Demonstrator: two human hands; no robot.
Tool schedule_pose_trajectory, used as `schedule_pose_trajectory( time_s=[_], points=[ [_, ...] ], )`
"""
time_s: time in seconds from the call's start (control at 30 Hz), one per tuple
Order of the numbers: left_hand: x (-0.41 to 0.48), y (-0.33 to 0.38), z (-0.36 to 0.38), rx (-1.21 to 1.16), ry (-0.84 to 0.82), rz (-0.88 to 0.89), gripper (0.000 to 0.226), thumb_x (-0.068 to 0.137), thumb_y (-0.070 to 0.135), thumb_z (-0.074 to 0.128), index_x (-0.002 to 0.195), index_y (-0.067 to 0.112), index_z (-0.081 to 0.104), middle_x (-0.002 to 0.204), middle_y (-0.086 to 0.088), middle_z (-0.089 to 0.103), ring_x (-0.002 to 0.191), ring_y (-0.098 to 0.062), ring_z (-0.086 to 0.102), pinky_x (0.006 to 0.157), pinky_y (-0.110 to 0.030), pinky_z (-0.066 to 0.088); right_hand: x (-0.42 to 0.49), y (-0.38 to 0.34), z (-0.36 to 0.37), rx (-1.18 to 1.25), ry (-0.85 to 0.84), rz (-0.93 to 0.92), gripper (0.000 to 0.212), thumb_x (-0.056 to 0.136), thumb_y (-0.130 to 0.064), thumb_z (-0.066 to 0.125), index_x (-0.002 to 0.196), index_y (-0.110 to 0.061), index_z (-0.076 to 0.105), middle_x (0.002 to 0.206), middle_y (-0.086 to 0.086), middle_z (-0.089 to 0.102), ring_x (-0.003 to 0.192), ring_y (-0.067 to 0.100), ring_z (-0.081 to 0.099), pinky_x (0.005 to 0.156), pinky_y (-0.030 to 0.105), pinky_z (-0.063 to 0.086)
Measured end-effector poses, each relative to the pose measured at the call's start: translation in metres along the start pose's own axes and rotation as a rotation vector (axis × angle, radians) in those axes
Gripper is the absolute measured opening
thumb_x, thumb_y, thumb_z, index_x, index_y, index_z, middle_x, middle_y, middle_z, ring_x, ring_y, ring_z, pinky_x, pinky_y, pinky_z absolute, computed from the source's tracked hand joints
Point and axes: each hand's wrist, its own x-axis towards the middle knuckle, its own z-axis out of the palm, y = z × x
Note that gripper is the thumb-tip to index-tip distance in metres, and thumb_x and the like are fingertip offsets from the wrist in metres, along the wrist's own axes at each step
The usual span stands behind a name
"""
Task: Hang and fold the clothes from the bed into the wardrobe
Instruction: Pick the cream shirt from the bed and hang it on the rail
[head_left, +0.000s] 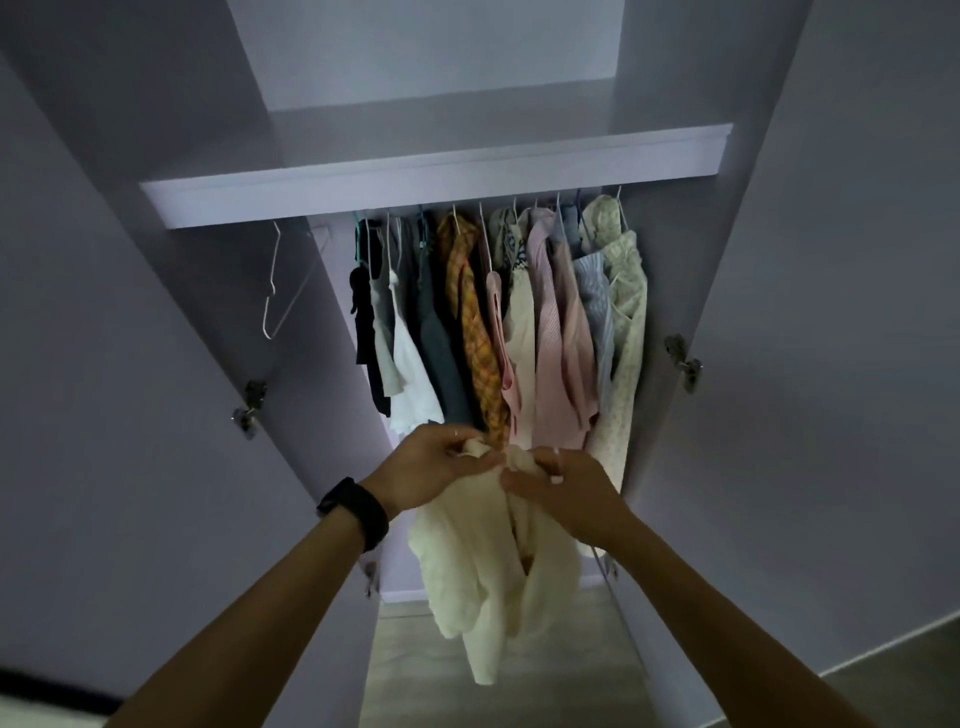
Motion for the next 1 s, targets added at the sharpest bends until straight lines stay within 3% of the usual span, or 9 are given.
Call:
schedule_pose_trajectory(
  time_s=[0.13,0.23,0.33,0.4,0.53,0.63,0.8,0.9,1.0],
  points=[
    [-0.017,-0.029,-0.039,0.035,0.354,-0.007,0.007,0.091,0.024,0.072,0.093,0.023,0.078,0.095,0.015,0.075,0.093,-0.001,0.068,0.084,-0.015,0.049,0.008,0.016,-0.026,0.084,0.311,0.099,0.02,0.09,-0.029,0.073,0.073,-0.022,0.066,0.064,-0.012,0.058,0.058,-0.003,0.054,0.056,0.01,0.041],
    [-0.035,-0.051,-0.061,0.033,0.15,-0.133,0.011,0.095,0.022,0.067,0.088,0.023,0.076,0.097,0.016,0.074,0.093,-0.002,0.065,0.083,-0.016,0.046,0.008,0.03,-0.045,-0.023,0.427,0.147,0.015,0.092,-0.035,0.07,0.078,-0.032,0.064,0.075,-0.011,0.063,0.066,-0.002,0.059,0.056,0.014,0.041],
    [-0.045,-0.066,-0.063,0.324,-0.017,-0.226,0.021,0.099,0.022,0.061,0.086,0.032,0.072,0.105,0.008,0.07,0.1,-0.013,0.063,0.09,-0.03,0.049,0.007,0.04,-0.047,-0.12,0.415,0.121,0.008,0.093,-0.031,0.069,0.092,-0.023,0.067,0.076,-0.012,0.063,0.072,0.0,0.057,0.06,0.02,0.04],
    [-0.044,-0.068,-0.056,0.385,0.066,-0.23,0.027,0.1,0.016,0.053,0.084,0.032,0.068,0.106,0.002,0.068,0.101,-0.02,0.062,0.093,-0.034,0.049,0.007,0.045,-0.043,-0.155,0.415,0.128,0.016,0.093,-0.031,0.068,0.094,-0.015,0.067,0.077,-0.004,0.064,0.071,0.006,0.057,0.061,0.023,0.042],
    [-0.04,-0.064,-0.038,0.177,0.32,-0.264,0.012,0.098,0.027,0.054,0.087,0.026,0.059,0.084,0.005,0.062,0.075,-0.016,0.056,0.063,-0.023,0.041,0.004,0.049,-0.042,-0.111,0.439,0.195,0.017,0.088,-0.036,0.071,0.095,-0.021,0.07,0.085,0.001,0.066,0.08,0.017,0.062,0.066,0.028,0.045],
    [-0.038,-0.056,-0.037,0.276,0.356,-0.212,0.018,0.094,0.034,0.064,0.1,0.021,0.052,0.074,0.003,0.062,0.062,-0.013,0.057,0.054,-0.022,0.04,0.001,0.053,-0.048,-0.113,0.416,0.231,0.022,0.085,-0.041,0.073,0.1,-0.025,0.072,0.091,-0.001,0.069,0.086,0.018,0.064,0.077,0.032,0.052],
    [-0.035,-0.038,-0.055,0.492,0.201,-0.166,0.017,0.101,0.028,0.055,0.099,0.023,0.07,0.097,0.004,0.071,0.093,-0.016,0.066,0.079,-0.025,0.046,-0.006,0.068,-0.054,-0.234,0.382,0.309,0.024,0.089,-0.044,0.067,0.094,-0.02,0.065,0.085,0.002,0.067,0.086,0.024,0.064,0.082,0.041,0.053],
    [-0.028,-0.009,-0.058,0.262,0.182,-0.117,0.026,0.099,0.037,0.059,0.077,0.034,0.073,0.08,0.011,0.072,0.077,-0.005,0.067,0.075,-0.026,0.049,-0.009,0.071,-0.051,-0.187,0.356,0.375,0.026,0.092,-0.046,0.065,0.101,-0.023,0.059,0.09,-0.005,0.064,0.09,0.021,0.061,0.084,0.037,0.048],
    [-0.009,0.019,-0.056,0.334,0.189,0.025,0.03,0.099,0.044,0.055,0.075,0.029,0.065,0.078,0.009,0.067,0.075,-0.008,0.064,0.073,-0.025,0.048,-0.007,0.052,-0.053,-0.088,0.53,0.341,0.028,0.095,-0.052,0.059,0.111,-0.03,0.056,0.088,-0.016,0.062,0.087,0.015,0.058,0.086,0.033,0.042]
  ],
)
